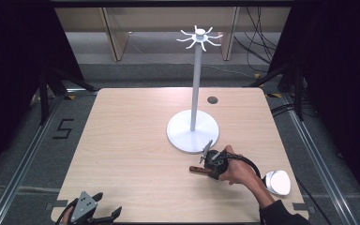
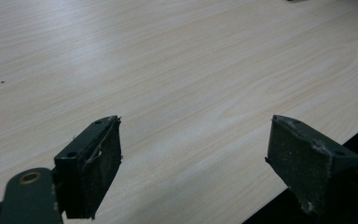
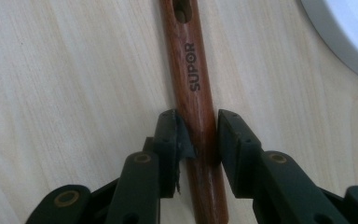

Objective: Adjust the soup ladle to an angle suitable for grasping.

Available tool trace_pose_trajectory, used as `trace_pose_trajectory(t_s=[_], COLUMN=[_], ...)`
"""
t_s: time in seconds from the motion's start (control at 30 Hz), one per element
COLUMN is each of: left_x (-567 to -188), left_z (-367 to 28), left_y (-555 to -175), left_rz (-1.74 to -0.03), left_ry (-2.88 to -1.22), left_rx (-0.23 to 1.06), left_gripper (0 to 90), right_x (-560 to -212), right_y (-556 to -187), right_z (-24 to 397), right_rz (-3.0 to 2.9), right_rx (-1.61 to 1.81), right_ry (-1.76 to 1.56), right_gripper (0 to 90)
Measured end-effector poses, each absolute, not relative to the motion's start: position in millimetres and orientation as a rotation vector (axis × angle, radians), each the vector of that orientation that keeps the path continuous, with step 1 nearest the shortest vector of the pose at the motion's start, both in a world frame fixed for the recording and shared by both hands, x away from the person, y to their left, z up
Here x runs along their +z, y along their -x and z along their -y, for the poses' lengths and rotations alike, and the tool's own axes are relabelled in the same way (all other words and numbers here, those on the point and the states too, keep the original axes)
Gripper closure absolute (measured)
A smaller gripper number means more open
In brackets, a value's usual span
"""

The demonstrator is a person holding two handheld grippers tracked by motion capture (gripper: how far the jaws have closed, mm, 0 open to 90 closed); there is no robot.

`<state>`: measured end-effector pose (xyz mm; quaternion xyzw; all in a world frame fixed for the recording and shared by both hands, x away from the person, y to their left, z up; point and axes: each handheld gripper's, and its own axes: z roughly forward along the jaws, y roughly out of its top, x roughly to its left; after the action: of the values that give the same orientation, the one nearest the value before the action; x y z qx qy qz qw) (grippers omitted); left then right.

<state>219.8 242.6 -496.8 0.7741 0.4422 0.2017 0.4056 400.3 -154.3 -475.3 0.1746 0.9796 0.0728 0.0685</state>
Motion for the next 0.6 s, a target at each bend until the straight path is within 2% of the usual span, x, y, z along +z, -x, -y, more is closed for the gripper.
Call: trace_pose_trajectory(t_s=[0.33, 0.43, 0.6], left_x=[-497.4, -497.8, -497.3], left_z=[-242.0, -242.4, -242.7], left_y=[-219.5, -219.7, -219.8], left_rz=[-1.133, -1.126, -1.112], left_ry=[-1.941, -1.953, -1.958], left_rx=[0.502, 0.499, 0.508], left_gripper=[17.0, 17.0, 17.0], right_x=[-460.9, -446.6, -424.6], right_y=[-398.1, -400.0, -397.3], right_z=[157.9, 164.8, 181.0], right_rz=[-2.913, -2.895, -2.823], right_rx=[0.295, 0.423, 0.614], right_ry=[-0.541, -0.477, -0.575], right_gripper=[74.1, 74.2, 74.2])
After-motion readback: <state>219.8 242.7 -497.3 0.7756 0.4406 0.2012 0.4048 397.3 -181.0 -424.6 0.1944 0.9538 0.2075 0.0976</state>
